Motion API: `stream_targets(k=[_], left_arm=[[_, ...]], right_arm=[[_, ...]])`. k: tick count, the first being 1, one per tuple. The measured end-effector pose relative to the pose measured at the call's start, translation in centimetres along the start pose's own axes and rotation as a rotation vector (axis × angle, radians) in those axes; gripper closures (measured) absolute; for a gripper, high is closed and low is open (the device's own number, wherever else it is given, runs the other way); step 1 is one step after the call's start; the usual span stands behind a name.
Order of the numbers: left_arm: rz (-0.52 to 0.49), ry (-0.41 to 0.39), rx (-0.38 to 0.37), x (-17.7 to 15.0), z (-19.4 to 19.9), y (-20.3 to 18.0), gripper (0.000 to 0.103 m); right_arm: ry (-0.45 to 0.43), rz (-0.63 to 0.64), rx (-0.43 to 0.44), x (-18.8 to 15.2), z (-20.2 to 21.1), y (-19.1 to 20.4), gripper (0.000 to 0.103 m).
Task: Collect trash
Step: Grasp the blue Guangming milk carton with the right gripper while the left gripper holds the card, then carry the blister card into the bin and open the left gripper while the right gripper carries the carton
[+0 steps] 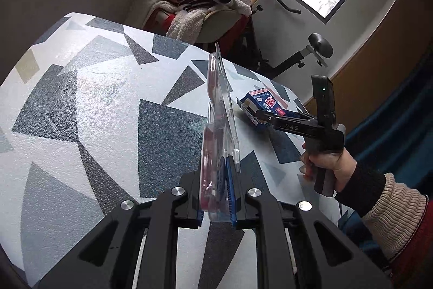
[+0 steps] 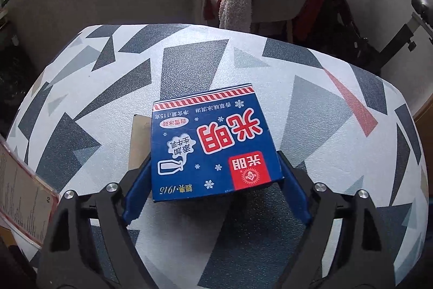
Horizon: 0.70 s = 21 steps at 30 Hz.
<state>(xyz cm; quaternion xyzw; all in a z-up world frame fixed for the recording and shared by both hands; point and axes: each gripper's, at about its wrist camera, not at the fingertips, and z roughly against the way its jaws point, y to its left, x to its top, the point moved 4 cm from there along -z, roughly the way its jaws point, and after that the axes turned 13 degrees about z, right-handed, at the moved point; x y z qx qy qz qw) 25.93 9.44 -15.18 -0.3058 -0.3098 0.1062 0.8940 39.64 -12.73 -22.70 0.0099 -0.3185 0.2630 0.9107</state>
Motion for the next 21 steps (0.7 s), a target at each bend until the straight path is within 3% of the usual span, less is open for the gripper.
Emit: stream_targets(k=[11,21], left_arm=[[-0.078,-0.004,0.006,-3.3,3.3,-3.4,0.089],[-0.146,0.021,-0.001,-10.1,6.6,-5.9,0.089]], right_arm=[[-0.087,0.007,0.035,-4.5,8.7,3.4,0.02],[-0.193,-0.044,0.052,-11.6,17.1,7.0,0.02]])
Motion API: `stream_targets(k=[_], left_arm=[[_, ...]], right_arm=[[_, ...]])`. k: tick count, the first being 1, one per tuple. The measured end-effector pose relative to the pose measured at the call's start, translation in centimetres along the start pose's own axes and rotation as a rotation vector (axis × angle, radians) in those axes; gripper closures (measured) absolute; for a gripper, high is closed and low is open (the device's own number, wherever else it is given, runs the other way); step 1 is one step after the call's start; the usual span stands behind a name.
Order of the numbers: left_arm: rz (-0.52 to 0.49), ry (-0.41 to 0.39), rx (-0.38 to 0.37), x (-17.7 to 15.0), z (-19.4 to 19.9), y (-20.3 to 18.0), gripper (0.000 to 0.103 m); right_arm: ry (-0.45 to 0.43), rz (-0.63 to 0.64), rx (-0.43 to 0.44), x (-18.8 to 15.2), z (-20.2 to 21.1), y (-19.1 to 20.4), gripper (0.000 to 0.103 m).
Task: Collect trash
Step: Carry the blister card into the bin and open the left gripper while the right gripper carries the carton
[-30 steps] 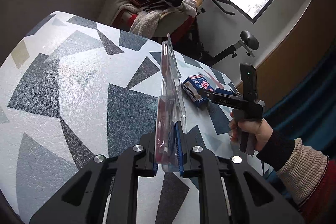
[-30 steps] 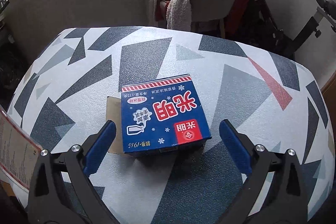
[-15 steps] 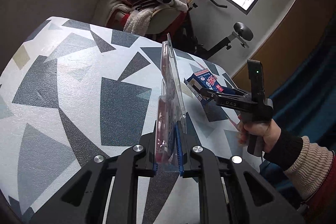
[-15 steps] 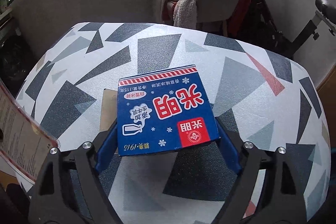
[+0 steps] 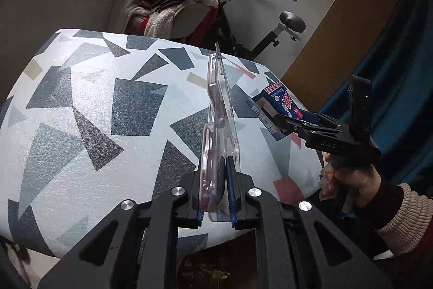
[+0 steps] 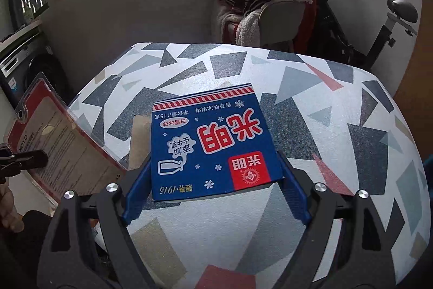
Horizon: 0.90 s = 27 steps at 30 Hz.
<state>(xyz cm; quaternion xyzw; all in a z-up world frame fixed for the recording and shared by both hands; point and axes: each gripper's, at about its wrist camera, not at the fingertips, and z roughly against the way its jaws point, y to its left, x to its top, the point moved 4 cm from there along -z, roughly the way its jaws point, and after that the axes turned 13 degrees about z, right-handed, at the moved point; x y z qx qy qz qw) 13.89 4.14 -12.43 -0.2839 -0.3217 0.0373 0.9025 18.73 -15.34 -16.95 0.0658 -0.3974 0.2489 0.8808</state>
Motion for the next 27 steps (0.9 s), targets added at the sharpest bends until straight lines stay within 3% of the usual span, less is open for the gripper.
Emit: stream_targets(k=[10,25,26,27], left_arm=[[-0.025,0.048,-0.016,-6.9,1.8,-1.8,0.089],[-0.09,0.147,-0.055,-13.8,1.2,-3.0,0.089],[-0.092,0.147,-0.058,-14.0,1.1,-3.0,0.08],[-0.095,0.142,-0.054,-14.1,1.0,-3.1,0.056]], right_arm=[[-0.032,-0.039,0.007,-5.3,5.3,3.0,0.02],[-0.045,-0.091,0.008,-9.1,7.5,3.9,0.02],[-0.046,-0.092,0.008,-9.2,7.6,4.0,0.02],[-0.047,-0.093,0.006,-9.3,7.8,4.0,0.02]])
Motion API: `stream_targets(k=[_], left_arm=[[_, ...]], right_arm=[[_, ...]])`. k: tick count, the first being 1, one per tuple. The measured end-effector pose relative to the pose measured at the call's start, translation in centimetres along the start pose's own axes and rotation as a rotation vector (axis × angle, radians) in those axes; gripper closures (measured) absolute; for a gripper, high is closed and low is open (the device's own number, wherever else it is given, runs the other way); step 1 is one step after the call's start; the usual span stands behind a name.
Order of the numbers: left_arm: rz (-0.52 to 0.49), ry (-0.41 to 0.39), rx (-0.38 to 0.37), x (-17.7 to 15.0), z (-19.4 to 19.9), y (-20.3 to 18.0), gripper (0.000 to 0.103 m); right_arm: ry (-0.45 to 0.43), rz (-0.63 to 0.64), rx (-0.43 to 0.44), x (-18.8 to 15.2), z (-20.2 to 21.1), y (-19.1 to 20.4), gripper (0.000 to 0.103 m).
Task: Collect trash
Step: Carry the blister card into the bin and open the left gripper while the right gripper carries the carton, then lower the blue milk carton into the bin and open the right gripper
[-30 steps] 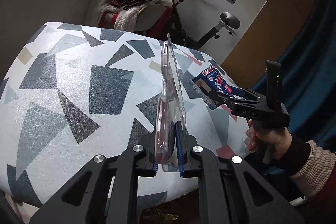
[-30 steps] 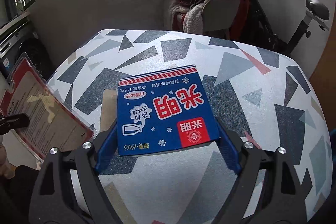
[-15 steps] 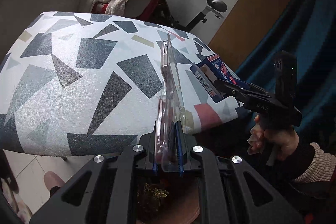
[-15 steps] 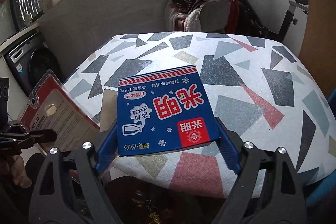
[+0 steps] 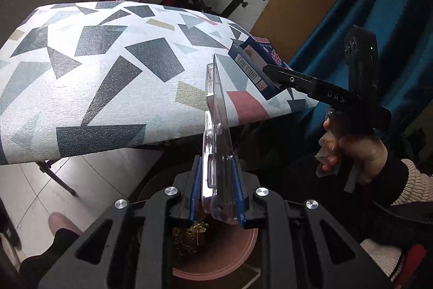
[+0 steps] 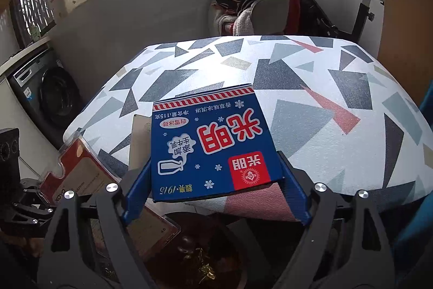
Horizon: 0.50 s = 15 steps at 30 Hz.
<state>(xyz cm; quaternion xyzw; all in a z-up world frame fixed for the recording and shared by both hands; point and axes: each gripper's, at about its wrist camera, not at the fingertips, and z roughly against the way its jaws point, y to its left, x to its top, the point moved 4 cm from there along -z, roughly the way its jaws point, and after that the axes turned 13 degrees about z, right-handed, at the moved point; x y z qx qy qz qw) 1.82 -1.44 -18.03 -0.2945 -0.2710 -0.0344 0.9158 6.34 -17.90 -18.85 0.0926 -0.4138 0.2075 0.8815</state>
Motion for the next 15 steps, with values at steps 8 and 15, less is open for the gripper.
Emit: stream_targets(k=[8,15], left_arm=[[-0.045,-0.162,0.14,0.8,2.4,0.1,0.014],[-0.02,-0.235,0.238,1.4,4.4,1.4,0.008]], right_arm=[[0.001,0.019,0.008,-1.6,1.1,1.1,0.02],[0.067,0.08,0.047,-4.9,0.8,4.0,0.02]])
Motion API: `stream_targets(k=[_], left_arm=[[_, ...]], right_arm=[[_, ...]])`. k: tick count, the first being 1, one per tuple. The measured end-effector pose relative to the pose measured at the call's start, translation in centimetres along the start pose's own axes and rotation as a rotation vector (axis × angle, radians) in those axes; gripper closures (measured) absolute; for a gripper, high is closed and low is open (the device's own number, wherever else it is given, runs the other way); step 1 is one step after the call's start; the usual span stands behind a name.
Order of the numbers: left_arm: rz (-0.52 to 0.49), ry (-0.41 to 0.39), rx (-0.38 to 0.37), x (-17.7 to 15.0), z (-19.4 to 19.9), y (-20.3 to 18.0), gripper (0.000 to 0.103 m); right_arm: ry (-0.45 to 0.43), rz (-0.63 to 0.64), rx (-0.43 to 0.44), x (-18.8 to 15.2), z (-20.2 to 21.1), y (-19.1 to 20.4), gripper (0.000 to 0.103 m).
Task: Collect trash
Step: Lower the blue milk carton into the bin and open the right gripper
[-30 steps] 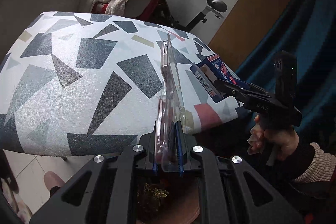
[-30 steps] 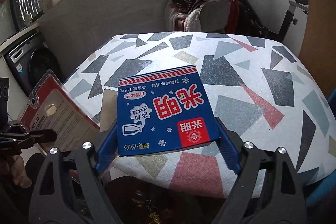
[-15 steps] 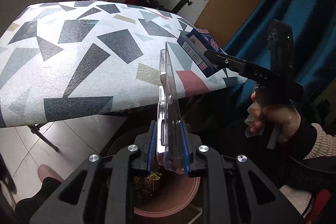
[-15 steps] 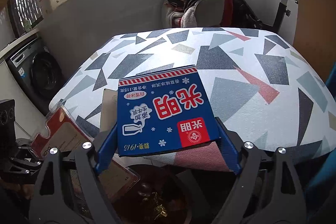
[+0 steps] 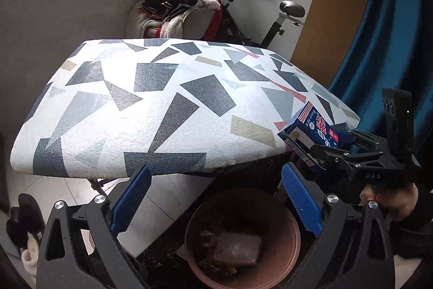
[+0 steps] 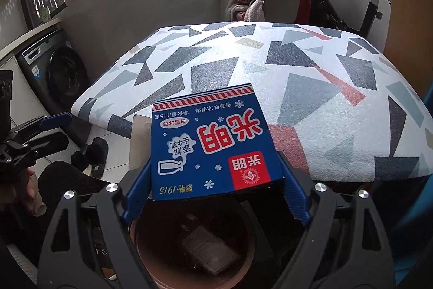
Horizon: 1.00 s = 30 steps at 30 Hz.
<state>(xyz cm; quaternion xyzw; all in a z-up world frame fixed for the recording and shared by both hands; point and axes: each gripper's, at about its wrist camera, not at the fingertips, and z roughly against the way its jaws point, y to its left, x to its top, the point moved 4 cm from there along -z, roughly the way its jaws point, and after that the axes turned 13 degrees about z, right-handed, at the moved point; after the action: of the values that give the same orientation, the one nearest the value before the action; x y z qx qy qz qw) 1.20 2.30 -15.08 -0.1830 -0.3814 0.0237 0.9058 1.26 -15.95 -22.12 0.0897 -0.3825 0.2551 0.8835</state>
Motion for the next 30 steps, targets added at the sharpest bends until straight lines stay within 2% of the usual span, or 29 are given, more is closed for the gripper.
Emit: stream_targets(k=[8,18,27,28,29,30], left_arm=[[0.032,-0.033,0.074,0.2,1.1,1.9,0.006],[0.071,-0.009,0.133,-0.2,0.8,3.0,0.006],[0.072,-0.003,0.163,-0.7,0.7,3.1,0.006],[0.072,-0.002,0.167,-0.7,0.7,3.1,0.006],[0.074,-0.003,0.17,-0.7,0.7,3.1,0.006],[0.076,-0.004,0.172,-0.7,0.7,3.1,0.006]], right_arm=[[0.087,0.066,0.047,-2.3,-1.9,3.0,0.019],[0.193,0.133,0.046,-3.8,-3.8,4.7,0.019],[0.246,0.159,0.043,-4.4,-4.7,5.2,0.018],[0.251,0.158,0.041,-4.5,-4.8,5.1,0.017],[0.252,0.156,0.034,-4.5,-4.8,5.1,0.01],[0.251,0.154,0.025,-4.5,-4.8,5.0,0.008]])
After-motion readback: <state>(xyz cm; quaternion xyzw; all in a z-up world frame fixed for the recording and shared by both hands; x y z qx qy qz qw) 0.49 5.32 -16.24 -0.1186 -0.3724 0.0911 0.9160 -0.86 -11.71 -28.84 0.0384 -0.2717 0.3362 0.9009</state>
